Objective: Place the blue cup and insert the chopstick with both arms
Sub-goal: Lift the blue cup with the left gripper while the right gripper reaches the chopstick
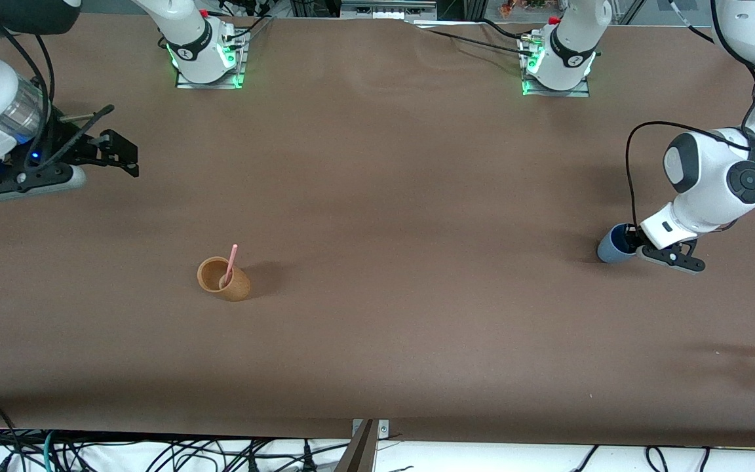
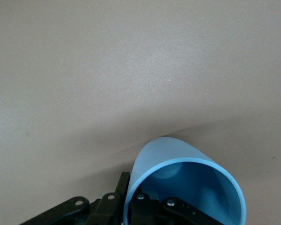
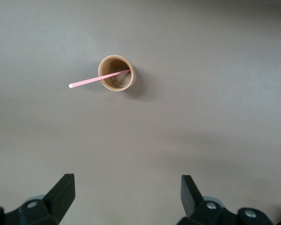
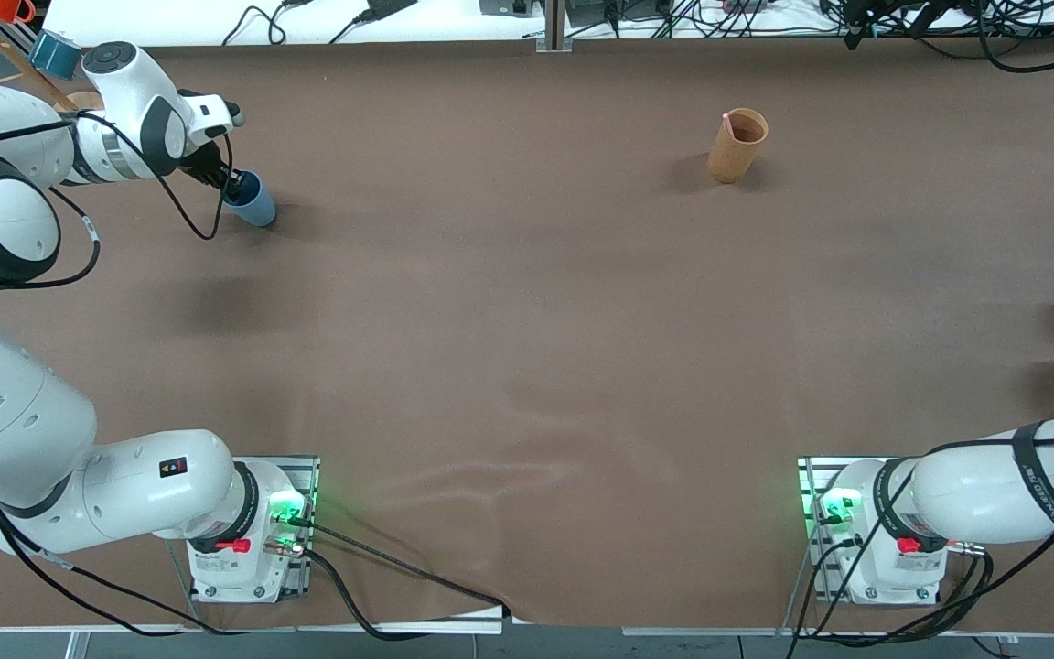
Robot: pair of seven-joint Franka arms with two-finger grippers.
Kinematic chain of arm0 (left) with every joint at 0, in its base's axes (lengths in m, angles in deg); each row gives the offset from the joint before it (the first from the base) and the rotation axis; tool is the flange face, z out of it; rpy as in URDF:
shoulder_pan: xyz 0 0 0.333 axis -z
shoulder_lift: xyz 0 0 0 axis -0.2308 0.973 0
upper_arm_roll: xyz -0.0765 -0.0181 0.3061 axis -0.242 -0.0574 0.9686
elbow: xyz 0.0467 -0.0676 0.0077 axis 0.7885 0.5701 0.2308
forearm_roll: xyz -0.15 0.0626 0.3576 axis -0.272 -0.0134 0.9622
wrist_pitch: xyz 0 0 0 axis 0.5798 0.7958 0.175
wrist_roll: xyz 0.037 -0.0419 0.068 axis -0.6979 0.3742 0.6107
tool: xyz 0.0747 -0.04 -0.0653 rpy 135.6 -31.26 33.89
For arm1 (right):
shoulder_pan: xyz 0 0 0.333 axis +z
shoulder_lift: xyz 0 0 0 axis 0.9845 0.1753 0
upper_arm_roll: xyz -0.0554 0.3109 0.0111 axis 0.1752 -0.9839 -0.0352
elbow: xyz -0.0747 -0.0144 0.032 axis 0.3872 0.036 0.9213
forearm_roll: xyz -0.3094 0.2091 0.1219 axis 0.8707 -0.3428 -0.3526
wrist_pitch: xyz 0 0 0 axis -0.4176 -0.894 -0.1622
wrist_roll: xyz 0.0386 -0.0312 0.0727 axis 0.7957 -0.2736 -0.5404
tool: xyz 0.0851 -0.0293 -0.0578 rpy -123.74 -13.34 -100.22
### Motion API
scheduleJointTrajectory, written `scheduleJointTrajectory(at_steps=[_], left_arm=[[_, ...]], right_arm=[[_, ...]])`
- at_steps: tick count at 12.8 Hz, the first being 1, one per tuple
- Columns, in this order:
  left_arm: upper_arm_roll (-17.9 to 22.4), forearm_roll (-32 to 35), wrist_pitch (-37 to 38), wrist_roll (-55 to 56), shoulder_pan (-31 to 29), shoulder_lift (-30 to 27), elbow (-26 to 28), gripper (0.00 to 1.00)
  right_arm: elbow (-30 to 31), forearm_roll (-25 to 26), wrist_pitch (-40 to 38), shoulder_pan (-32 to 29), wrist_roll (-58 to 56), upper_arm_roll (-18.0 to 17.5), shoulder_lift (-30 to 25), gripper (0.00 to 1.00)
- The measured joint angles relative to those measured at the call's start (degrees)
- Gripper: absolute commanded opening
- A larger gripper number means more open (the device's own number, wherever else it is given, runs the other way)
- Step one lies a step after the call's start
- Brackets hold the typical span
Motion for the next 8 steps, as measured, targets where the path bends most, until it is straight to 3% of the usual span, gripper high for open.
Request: scheduleJointTrajectory(at_steps=[4, 8], left_arm=[[-0.84, 0.00, 0.08, 0.00, -0.02, -0.11, -0.97, 0.00], [-6.21, 0.00, 6.51, 4.33, -0.04, -2.58, -2.35, 0.00]], right_arm=[[-0.75, 0.00, 8.05, 3.04, 0.02, -0.60, 9.11, 0.99], [-7.54, 0.00, 8.70, 6.54, 0.24, -0.63, 18.57, 0.98]])
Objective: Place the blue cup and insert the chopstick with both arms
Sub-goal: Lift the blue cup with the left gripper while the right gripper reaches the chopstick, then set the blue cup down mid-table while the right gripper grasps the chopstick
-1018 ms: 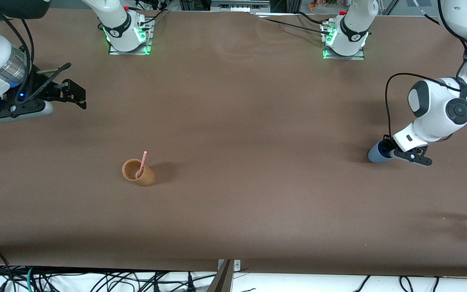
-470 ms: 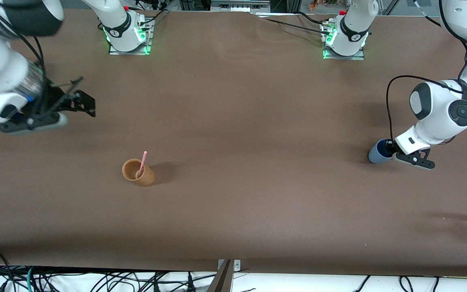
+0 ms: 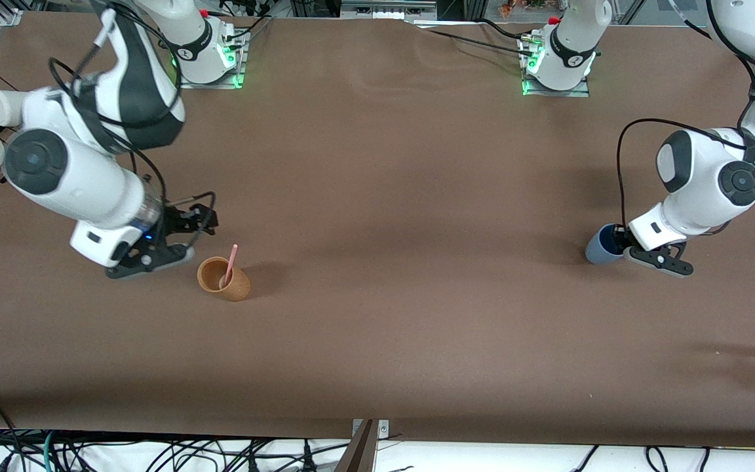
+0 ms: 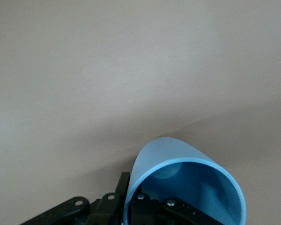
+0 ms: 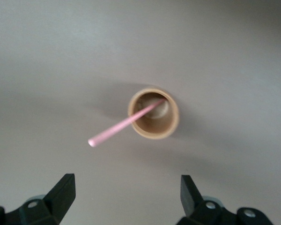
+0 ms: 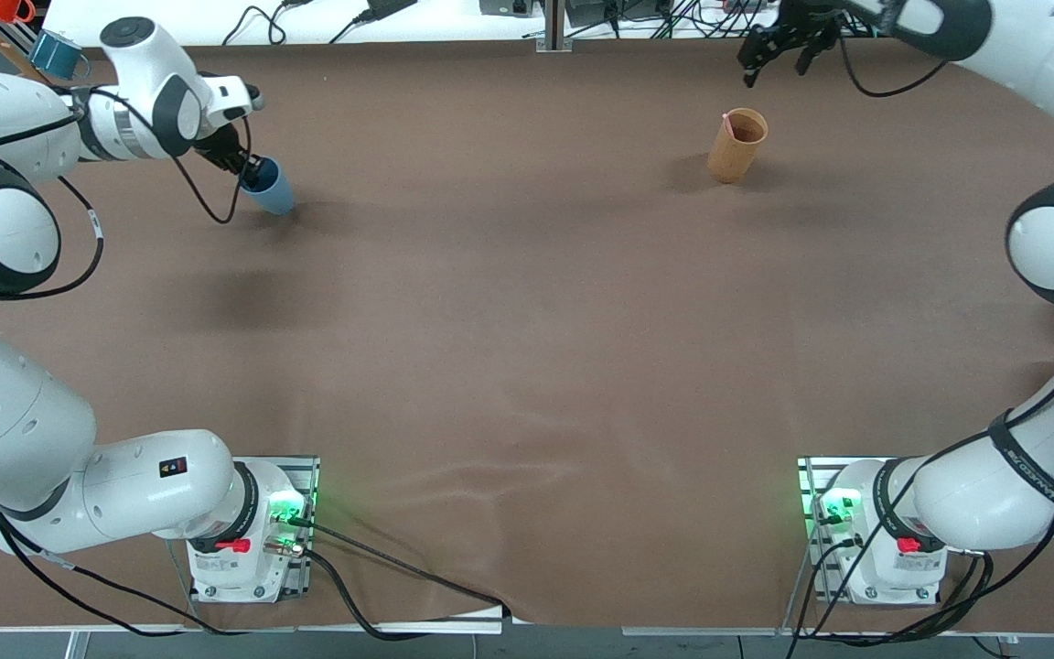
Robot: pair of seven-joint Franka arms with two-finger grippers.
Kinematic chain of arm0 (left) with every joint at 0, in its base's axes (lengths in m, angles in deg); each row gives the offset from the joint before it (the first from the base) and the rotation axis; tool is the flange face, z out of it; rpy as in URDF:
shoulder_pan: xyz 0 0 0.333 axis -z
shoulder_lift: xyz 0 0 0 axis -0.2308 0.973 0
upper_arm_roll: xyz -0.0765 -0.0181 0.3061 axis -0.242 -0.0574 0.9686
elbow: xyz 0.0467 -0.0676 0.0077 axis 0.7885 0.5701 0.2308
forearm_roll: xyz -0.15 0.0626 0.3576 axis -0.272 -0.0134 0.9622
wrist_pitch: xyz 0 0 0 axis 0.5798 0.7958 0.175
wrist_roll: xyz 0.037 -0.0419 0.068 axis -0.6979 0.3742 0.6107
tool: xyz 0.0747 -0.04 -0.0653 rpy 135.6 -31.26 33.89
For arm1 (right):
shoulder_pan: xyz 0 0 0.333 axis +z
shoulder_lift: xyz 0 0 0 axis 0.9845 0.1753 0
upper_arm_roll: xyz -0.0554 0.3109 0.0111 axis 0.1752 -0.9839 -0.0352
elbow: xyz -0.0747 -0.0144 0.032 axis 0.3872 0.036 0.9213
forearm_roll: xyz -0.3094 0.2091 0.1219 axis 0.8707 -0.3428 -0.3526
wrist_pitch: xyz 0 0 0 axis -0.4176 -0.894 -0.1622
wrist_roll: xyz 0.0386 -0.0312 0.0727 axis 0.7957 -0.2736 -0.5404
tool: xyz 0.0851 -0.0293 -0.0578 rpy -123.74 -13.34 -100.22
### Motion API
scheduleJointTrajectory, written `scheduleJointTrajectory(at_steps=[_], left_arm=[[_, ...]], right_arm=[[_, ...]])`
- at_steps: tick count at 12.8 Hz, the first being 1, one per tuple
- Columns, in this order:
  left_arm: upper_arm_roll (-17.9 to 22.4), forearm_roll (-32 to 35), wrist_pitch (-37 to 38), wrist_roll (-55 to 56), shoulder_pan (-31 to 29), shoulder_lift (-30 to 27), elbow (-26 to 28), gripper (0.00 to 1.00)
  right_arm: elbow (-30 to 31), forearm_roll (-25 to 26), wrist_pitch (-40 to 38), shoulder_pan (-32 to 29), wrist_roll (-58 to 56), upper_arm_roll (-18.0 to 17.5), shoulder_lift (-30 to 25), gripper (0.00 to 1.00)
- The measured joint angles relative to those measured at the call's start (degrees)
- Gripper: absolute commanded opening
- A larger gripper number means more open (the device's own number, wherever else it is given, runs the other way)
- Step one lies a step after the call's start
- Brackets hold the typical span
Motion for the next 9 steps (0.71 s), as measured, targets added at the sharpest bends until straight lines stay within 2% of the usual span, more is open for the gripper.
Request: scheduleJointTrajectory(at_steps=[4, 6, 7, 9], left_arm=[[-11.41, -0.03, 6.65, 16.90, 0.19, -2.00, -2.99, 0.00], [-18.51, -0.03, 10.72, 29.54, 1.23, -1.82, -5.69, 0.00], [-20.36, -0.03, 11.41, 35.02, 3.00, -1.52, -6.71, 0.00], [-21.10, -0.06, 11.49, 44.92, 8.83, 0.27, -9.38, 0.00]], right_arm=[[-6.18, -0.96, -0.14, 0.85, 1.99, 0.17, 7.14, 0.95], [-7.03, -5.69, -0.78, 0.44, 5.23, 0.96, 8.90, 0.95], [-7.10, -8.10, -1.13, 0.29, 6.83, 1.78, 9.35, 0.95], [-7.09, -12.31, -1.81, -0.18, 9.83, 3.07, 9.77, 0.93]])
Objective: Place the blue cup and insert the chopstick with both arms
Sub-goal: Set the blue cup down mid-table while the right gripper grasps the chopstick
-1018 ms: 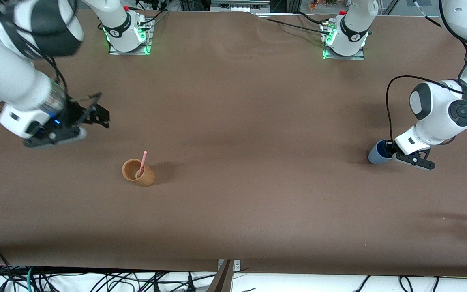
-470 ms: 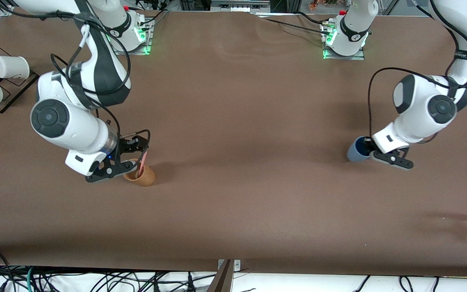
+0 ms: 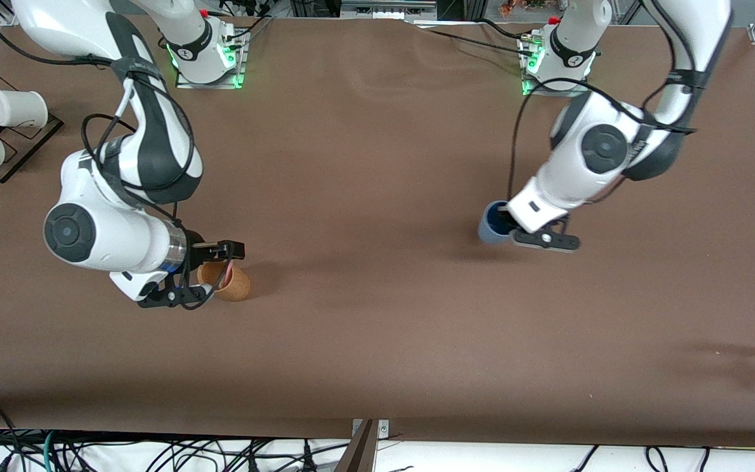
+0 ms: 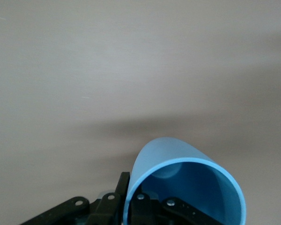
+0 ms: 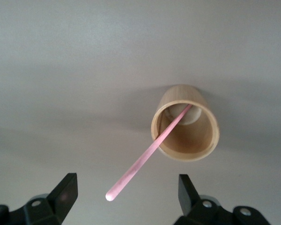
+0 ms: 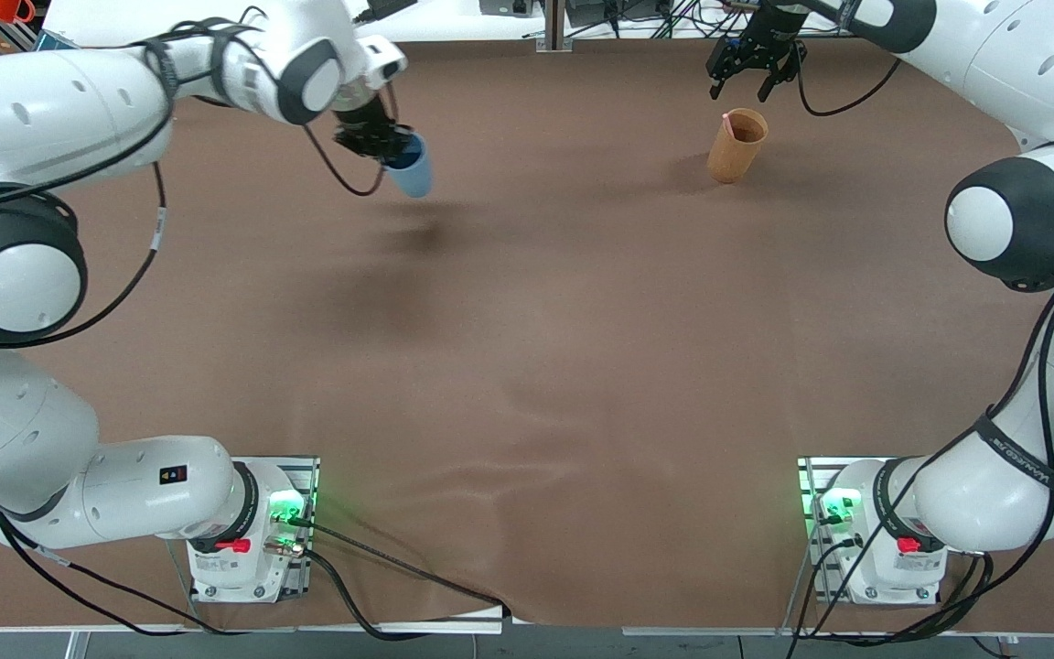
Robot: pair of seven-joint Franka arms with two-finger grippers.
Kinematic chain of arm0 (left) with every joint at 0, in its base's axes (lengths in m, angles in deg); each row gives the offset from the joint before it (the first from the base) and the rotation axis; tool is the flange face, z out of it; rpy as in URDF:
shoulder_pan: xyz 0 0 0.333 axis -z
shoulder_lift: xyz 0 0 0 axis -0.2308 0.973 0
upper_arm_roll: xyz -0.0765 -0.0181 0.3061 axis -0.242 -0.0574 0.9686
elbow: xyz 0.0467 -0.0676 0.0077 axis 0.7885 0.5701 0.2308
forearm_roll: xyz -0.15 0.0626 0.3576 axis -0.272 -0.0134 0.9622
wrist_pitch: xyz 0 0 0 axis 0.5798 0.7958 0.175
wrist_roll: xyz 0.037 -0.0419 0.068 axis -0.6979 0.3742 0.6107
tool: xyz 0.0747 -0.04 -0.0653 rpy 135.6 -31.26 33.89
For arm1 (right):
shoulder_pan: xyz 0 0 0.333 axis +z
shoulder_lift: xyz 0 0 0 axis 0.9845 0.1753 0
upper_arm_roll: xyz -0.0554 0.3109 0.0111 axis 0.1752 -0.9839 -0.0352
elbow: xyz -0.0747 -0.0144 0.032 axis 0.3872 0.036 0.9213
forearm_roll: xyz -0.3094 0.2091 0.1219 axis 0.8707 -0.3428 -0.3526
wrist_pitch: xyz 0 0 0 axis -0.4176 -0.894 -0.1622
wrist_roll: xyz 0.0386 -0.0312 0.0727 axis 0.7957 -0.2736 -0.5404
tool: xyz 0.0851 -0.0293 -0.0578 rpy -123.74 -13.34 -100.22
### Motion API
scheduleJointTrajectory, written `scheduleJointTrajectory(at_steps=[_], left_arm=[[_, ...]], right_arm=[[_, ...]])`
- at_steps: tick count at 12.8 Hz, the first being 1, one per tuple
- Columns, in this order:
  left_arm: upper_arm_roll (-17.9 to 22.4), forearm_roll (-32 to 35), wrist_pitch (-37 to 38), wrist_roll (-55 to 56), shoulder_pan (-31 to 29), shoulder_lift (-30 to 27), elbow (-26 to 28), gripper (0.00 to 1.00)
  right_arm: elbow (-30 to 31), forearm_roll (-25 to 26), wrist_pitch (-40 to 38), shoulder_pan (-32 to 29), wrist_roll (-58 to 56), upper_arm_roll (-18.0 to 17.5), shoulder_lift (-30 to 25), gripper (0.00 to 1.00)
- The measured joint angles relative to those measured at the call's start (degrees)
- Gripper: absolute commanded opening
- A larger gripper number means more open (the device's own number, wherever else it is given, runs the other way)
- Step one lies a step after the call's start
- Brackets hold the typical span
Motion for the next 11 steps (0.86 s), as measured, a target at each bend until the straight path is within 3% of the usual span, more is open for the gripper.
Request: scheduleJointTrajectory(at_steps=[3, 5, 7, 8, 9, 11], left_arm=[[0.18, 0.02, -0.08, 15.14, 10.53, 7.98, -7.99, 0.00], [1.54, 0.84, -0.07, 21.61, 16.53, 14.71, -14.10, 0.00], [4.35, 3.46, -0.06, 25.61, 21.38, 19.19, -16.79, 0.07], [5.28, 3.92, -0.07, 27.05, 23.06, 20.58, -17.23, 0.37], [5.78, 4.06, -0.08, 27.90, 24.08, 21.44, -17.49, 0.99], [6.02, 4.18, -0.08, 28.31, 24.35, 21.75, -18.06, 1.00]], right_arm=[[0.30, -2.26, -1.10, -0.15, 3.00, 0.86, 0.78, 0.78], [0.92, -3.19, -1.17, -0.11, 3.63, 0.96, 1.66, 0.77], [1.05, -3.52, -1.17, -0.04, 3.80, 1.03, 2.17, 0.69], [1.06, -3.58, -1.19, 0.02, 3.86, 1.04, 2.27, 0.64], [1.06, -3.61, -1.28, 0.07, 3.97, 1.06, 2.34, 0.57], [1.09, -3.63, -1.33, 0.11, 4.03, 1.06, 2.47, 0.45]])
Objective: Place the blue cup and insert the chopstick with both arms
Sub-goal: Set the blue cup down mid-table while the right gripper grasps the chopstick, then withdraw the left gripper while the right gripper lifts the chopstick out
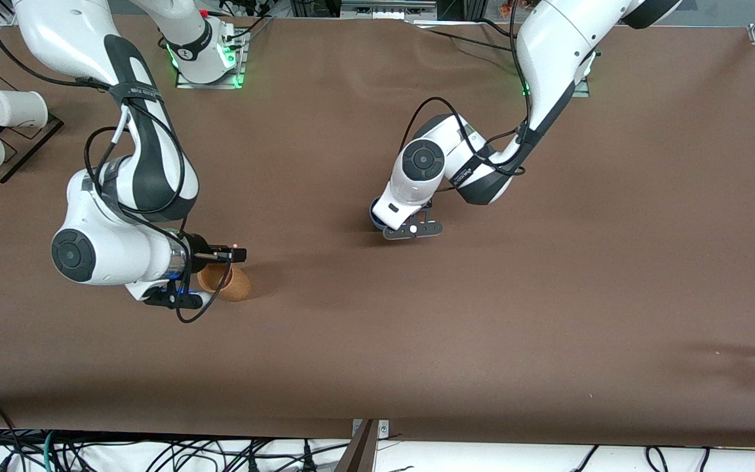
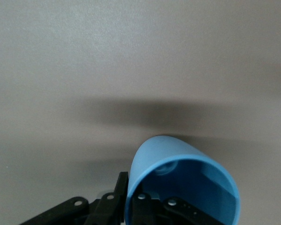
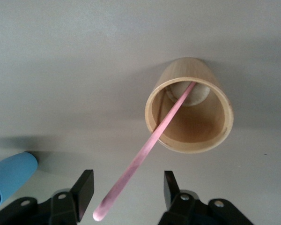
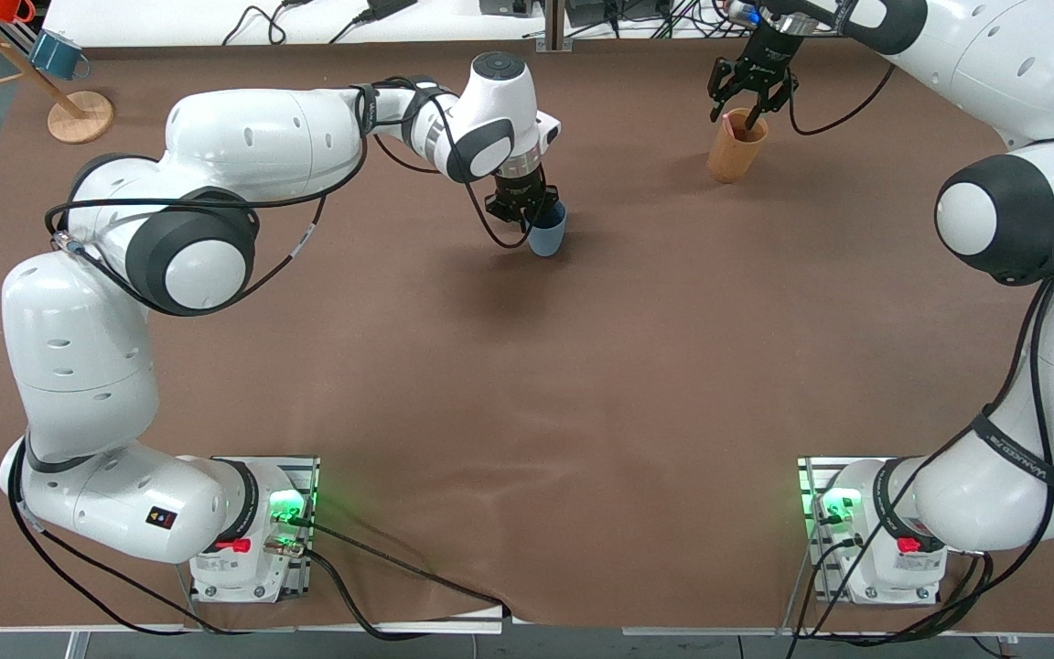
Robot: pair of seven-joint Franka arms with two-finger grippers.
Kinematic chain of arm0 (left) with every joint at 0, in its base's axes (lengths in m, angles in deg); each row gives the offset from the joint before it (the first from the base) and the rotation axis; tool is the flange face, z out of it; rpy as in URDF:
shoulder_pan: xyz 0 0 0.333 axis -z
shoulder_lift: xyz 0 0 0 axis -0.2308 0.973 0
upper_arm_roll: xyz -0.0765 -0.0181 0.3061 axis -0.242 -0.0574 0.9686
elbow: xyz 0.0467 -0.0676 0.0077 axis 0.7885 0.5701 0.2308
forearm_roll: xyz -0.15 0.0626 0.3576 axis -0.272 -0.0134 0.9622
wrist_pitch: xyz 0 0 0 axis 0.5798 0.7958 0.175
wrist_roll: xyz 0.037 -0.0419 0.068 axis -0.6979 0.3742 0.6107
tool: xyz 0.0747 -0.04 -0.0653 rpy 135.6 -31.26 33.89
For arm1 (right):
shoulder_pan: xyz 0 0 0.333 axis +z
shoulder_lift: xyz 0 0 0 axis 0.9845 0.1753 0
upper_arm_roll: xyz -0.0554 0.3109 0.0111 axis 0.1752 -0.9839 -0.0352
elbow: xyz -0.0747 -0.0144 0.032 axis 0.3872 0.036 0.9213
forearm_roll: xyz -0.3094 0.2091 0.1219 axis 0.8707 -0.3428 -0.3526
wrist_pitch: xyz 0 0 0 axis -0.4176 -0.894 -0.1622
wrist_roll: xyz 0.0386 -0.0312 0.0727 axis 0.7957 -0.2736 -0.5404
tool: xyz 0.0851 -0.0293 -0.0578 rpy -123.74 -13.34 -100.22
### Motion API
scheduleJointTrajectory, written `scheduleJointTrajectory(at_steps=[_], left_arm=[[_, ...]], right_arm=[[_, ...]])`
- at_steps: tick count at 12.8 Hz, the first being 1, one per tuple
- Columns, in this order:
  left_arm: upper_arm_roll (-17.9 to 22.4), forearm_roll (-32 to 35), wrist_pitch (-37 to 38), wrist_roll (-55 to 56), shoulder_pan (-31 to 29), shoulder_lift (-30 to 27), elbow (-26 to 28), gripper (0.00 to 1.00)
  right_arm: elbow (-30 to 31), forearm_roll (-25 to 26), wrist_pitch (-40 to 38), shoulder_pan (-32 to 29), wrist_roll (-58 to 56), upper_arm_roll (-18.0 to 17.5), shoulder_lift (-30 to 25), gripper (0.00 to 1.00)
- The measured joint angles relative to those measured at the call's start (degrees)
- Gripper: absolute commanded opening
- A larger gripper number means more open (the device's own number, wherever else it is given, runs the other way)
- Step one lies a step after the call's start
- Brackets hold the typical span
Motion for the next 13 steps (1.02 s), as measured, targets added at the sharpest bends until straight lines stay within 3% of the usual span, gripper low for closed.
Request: scheduleJointTrajectory(at_steps=[3, 8, 10, 13], left_arm=[[0.08, 0.00, 4.49, 0.19, -0.35, -2.40, -2.13, 1.00], [-0.01, -0.06, 24.12, -4.89, -2.65, -16.83, -3.34, 1.00], [0.11, -0.28, 28.58, -12.15, -7.40, -20.60, -4.03, 1.00], [0.48, -0.55, 34.65, -28.08, -16.62, -21.89, -8.13, 1.00]], right_arm=[[0.22, -0.05, -0.04, 0.00, 0.08, 0.12, 0.10, 0.29], [0.36, -1.50, -0.61, -0.17, 0.19, 0.54, 0.12, 0.03], [0.35, -1.84, -1.06, -0.18, 0.23, 0.59, 0.10, 0.02], [-0.06, -2.32, -3.07, -0.13, 0.35, 0.59, 0.00, 0.02]])
